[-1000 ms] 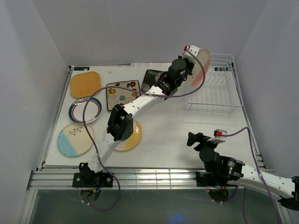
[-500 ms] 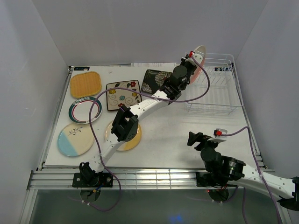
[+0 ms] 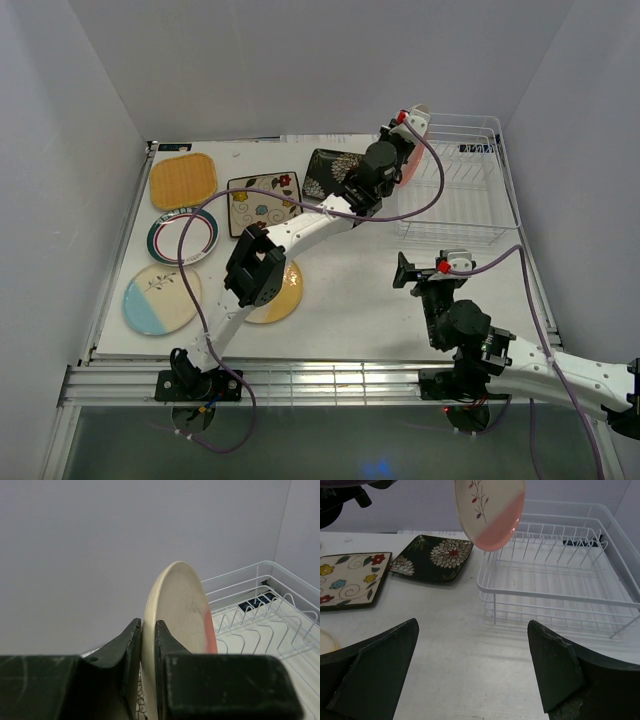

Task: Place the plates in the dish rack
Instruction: Insert the plate into the dish rack.

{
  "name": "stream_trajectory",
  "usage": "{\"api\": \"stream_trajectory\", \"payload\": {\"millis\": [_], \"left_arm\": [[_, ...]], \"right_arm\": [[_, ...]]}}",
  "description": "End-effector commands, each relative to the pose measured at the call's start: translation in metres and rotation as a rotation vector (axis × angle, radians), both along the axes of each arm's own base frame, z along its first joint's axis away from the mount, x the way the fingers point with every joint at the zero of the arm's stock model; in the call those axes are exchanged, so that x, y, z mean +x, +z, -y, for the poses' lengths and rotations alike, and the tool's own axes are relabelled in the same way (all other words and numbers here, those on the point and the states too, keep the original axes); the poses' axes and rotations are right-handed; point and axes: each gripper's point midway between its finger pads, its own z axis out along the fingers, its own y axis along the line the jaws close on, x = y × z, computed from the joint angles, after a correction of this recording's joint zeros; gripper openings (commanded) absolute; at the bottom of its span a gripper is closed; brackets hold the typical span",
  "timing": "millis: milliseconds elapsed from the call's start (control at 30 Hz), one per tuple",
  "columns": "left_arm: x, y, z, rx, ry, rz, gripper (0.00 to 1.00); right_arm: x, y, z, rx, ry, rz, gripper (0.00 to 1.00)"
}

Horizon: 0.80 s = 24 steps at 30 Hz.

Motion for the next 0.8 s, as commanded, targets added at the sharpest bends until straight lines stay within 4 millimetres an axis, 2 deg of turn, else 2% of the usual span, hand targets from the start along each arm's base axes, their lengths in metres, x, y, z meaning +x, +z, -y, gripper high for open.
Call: {"api": "stream_trajectory", "payload": {"millis": [0,33,67,133,167,200,400,467,500,667,767], "left_arm": [[-0.049,0.166,-0.058,-0.296,0.003,0.185,0.00],[-0.051,0.168,-0.061,-0.294,0.009,0.180,0.00],[-0.056,0.177,-0.070,-0.304,0.016,0.177,0.00],[-0.060,0.178,-0.075,-0.300,0.017,0.164,0.00],[-0.066,0.188,-0.084,-0.310,0.021,0.164,0.00],[-0.067,0.185,-0.085,-0.307,0.019,0.149,0.00],[-0.084,0.197,-0.105,-0.323,0.012,0.080,0.00],[-0.087,0.192,-0.107,-0.320,0.005,0.042,0.00],[-0.090,0.194,-0.109,-0.324,0.004,0.034,0.00],[-0.098,0.191,-0.124,-0.316,0.030,-0.038,0.00],[-0.102,0.189,-0.131,-0.311,0.037,-0.058,0.00]], "right_arm": [[0.001,0.052,0.005,0.023,-0.001,0.153,0.95],[0.001,0.049,0.005,-0.007,0.003,0.162,0.96],[0.001,0.053,0.007,0.014,0.005,0.188,0.96],[-0.001,0.053,0.006,0.001,0.027,0.214,0.96],[-0.001,0.047,0.006,-0.009,0.031,0.221,0.96],[-0.002,0.050,0.006,0.013,0.042,0.242,0.96],[0.000,0.042,-0.004,-0.057,0.070,0.295,0.97],[0.001,0.049,-0.004,-0.058,0.066,0.326,0.98],[0.003,0.049,-0.011,-0.081,0.081,0.334,0.99],[0.019,0.060,-0.021,-0.127,0.078,0.369,1.00],[0.025,0.065,-0.035,-0.170,0.115,0.415,1.00]]}}
